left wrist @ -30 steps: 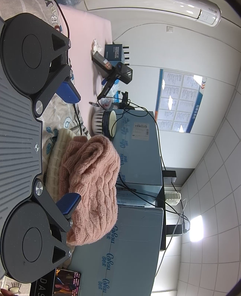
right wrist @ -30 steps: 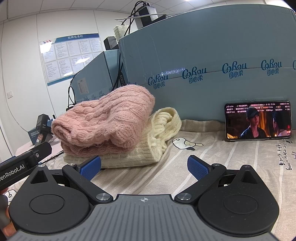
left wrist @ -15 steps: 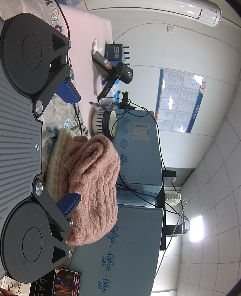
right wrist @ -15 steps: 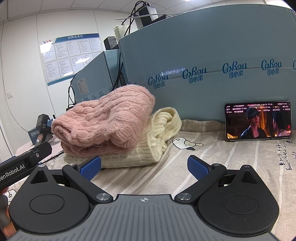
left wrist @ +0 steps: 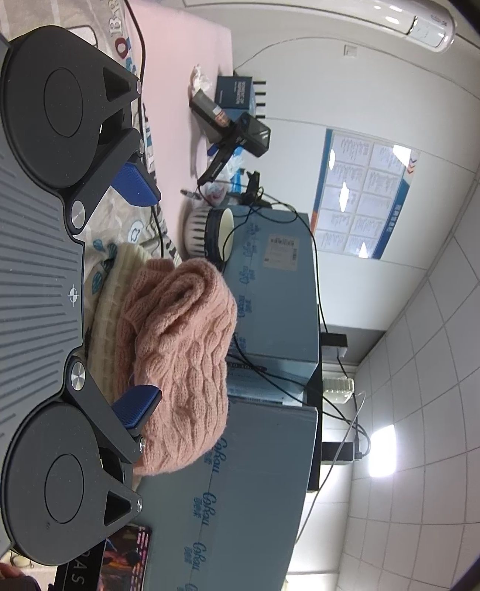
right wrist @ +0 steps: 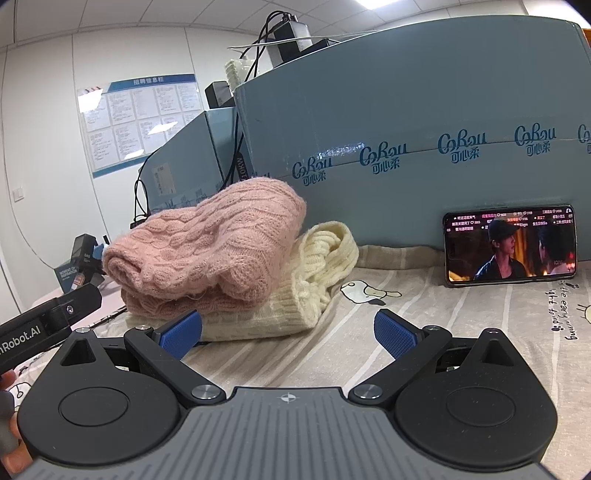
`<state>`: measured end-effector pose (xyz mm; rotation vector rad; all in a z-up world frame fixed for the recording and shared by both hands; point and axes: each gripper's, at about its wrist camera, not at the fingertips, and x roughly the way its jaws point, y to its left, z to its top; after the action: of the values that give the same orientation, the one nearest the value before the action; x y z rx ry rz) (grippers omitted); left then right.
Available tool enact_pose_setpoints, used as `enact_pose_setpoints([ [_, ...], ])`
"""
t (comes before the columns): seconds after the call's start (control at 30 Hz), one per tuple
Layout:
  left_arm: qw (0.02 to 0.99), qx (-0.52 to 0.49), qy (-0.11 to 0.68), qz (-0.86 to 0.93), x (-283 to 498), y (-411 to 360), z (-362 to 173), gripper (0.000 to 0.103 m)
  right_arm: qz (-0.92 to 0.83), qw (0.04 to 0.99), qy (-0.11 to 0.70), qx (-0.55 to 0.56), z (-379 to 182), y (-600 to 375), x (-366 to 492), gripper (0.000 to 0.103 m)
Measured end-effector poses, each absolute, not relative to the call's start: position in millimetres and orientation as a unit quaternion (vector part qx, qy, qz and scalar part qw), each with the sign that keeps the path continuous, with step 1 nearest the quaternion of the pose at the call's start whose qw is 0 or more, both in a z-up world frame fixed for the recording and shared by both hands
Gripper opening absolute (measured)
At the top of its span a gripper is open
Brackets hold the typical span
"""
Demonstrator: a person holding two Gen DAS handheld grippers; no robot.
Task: Fold clothes
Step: 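Turn both open tools away from the sweaters toward the brown leather jacket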
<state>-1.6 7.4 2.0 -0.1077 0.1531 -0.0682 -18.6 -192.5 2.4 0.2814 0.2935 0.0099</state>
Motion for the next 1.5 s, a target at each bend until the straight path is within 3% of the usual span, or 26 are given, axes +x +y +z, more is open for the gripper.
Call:
enact_pose_setpoints([
  [0.9, 0.985, -0.14, 0.03, -0.093, -16, 31, 5, 0.103, -0.038, 0.983, 0.128, 0.122, 17, -174, -36, 0.103],
  [1.5, 0.969, -0.17, 0.006, -0.181, -24, 34, 7, 0.103, -0.123, 0.982, 0.093, 0.107, 56, -167, -126, 0.103],
])
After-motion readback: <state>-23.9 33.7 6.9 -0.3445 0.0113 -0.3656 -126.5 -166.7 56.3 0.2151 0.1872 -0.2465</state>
